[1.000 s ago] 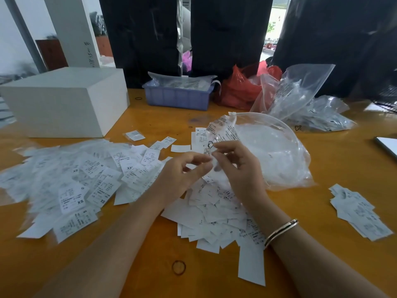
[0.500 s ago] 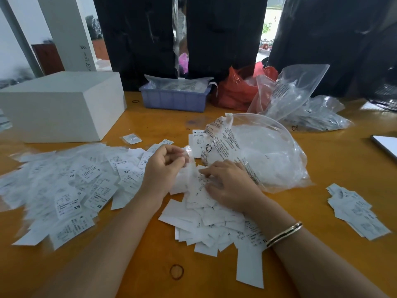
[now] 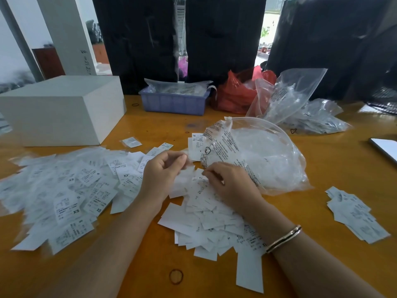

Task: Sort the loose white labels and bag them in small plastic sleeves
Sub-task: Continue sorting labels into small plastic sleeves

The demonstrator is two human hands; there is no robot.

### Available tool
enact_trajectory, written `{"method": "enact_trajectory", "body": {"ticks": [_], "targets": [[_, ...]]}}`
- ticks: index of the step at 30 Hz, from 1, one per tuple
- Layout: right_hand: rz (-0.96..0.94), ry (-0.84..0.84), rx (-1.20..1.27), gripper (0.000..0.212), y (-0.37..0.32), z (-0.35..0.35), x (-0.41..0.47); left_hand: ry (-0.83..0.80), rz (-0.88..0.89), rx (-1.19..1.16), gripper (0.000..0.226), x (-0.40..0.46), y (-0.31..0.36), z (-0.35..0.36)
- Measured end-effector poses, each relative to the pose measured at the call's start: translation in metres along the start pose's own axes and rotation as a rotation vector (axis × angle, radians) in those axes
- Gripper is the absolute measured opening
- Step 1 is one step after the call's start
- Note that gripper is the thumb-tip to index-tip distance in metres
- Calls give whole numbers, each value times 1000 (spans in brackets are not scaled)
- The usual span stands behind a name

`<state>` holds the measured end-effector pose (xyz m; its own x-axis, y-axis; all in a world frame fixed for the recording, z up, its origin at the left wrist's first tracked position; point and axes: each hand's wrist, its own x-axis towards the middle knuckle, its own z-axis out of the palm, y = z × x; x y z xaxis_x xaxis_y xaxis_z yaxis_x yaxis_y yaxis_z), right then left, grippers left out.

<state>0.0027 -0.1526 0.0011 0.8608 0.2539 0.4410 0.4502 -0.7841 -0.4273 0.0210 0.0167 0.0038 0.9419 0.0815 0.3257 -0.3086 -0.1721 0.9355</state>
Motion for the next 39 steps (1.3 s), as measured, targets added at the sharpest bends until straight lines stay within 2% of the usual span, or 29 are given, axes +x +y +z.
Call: {"method": "enact_trajectory", "body": {"ticks": [3,8,13,16,19,24,30,33,35,37,39], "targets": [[20,52,-14,18,-2,-2,1,2,-10,-47,8,0,0,0],[-13,-164,-182,36,-1,-1,-1,23,-35,-19,9,1,-2,0],[-17,-146,-157,28,0,0,1,14,-26,44,25,1,-4,0],[0,-30,-54,23,-1,2,1,12,-9,24,22,2,-3,-1],[37,121,180,19,-1,3,0,24,15,8,12,1,-2,-1],[145,256,398,45,2,4,-1,-25,29,-10,8,-1,0,0],[202,273,447,32,1,1,1,-134,45,-62,18,-4,2,1],[199,170,607,29,-1,-2,0,-161,54,-56,20,-4,2,2],[187,113,588,26,-3,-3,1,-185,54,-48,20,-4,1,2],[193,119,547,10,-4,-2,2,-206,37,-54,20,-3,0,2],[223,163,585,11,-3,-2,2,-260,-19,-62,20,-4,-1,1]]}}
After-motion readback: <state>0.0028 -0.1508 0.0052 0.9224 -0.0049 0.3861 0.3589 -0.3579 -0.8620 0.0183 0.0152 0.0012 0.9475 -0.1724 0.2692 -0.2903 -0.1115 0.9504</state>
